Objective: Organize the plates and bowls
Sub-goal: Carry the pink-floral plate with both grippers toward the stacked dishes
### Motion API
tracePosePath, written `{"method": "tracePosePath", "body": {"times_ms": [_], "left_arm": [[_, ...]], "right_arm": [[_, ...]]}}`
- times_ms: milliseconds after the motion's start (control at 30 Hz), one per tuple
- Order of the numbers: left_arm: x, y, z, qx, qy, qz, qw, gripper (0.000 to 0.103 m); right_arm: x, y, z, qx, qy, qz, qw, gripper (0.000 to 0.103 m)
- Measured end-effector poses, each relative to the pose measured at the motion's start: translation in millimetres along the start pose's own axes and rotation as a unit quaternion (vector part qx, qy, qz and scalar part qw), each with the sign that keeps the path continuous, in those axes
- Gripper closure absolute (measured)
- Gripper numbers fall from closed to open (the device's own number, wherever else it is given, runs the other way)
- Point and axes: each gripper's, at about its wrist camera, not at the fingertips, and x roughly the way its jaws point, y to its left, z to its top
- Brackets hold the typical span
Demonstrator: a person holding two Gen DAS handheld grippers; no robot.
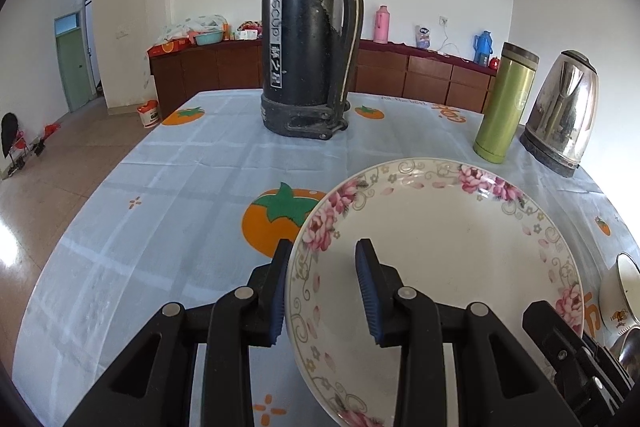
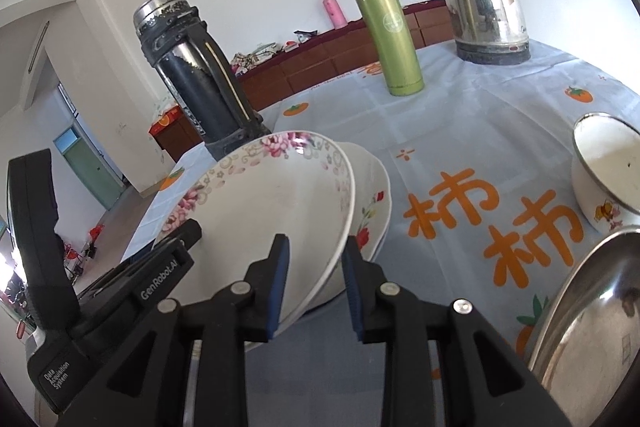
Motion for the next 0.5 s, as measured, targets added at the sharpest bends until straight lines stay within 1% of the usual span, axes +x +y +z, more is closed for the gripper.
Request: {"method": "tracePosePath", "body": {"times_ms": [167,367,500], "left_arm": [[10,-7,0,0.007,0.01,0.008,0.9999,0.068],[13,-11,1,0.017,0.008,0.023,0.9996,0.068],[16,-13,1,0.022,0.009,0.029,0.9993,0.068]], "right_arm": [[5,-4,4,0.005,0.002,-0.009,1.0,0.076],[13,-2,6,-0.004,0.008,-0.022,1.0,0.076],[15,-1,6,-0.006,0.008,-0.023,1.0,0.074]]}}
